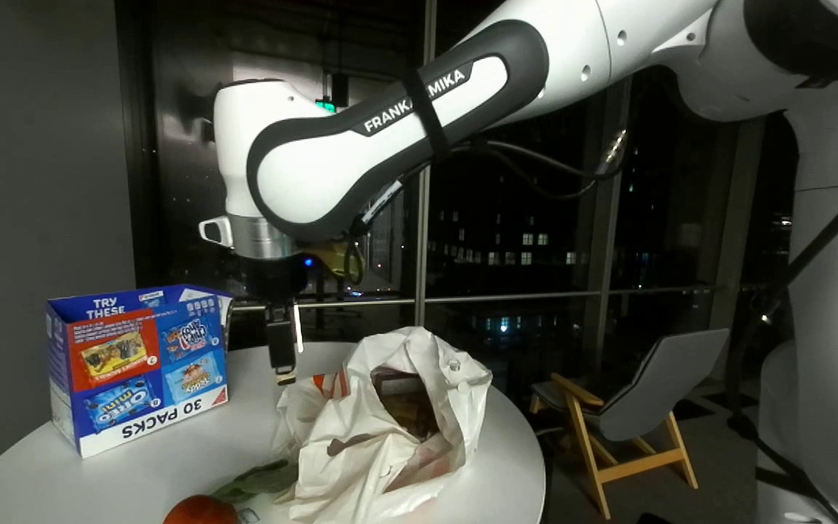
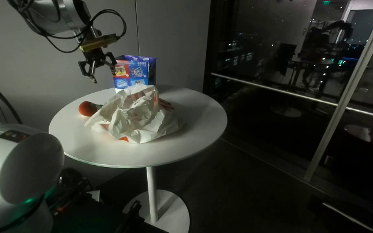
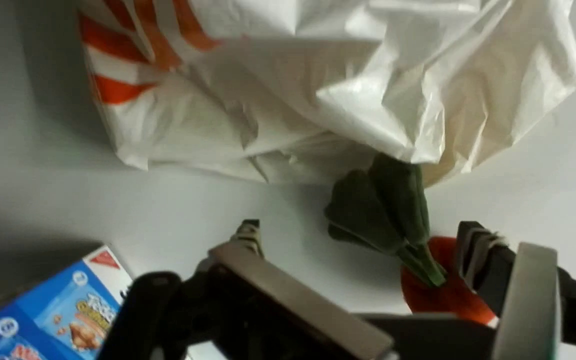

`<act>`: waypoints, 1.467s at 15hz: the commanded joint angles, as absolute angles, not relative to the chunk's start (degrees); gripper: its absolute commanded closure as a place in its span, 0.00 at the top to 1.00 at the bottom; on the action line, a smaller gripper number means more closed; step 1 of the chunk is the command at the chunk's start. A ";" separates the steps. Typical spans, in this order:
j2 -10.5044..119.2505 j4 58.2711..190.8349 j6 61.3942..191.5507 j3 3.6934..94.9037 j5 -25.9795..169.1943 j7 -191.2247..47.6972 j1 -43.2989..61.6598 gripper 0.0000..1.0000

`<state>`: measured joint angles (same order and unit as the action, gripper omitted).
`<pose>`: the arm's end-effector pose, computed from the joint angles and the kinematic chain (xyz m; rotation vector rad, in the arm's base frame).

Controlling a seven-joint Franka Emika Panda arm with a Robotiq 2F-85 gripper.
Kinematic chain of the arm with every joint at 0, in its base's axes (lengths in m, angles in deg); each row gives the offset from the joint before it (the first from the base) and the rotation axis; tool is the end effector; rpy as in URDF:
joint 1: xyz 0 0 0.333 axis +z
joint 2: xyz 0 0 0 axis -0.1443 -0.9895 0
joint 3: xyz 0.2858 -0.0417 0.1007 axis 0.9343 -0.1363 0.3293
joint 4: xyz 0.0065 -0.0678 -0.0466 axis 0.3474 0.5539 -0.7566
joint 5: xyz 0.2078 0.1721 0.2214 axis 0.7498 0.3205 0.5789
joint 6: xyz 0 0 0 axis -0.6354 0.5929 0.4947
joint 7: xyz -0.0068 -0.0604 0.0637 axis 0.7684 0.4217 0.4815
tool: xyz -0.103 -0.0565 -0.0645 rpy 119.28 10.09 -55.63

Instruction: Remove the contents from the plastic bag and put them on the table.

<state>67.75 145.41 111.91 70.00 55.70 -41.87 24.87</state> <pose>0.4625 0.2740 0.4335 2.3861 1.5945 0.1237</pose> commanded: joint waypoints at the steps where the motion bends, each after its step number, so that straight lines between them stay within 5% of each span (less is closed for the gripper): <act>1: 73.29 147.15 103.42 67.91 57.28 -46.30 22.94 1.00; 9: 74.69 150.17 84.50 63.05 62.89 -49.73 18.75 1.00; 22: 67.05 152.02 87.43 62.29 62.14 -33.62 17.27 1.00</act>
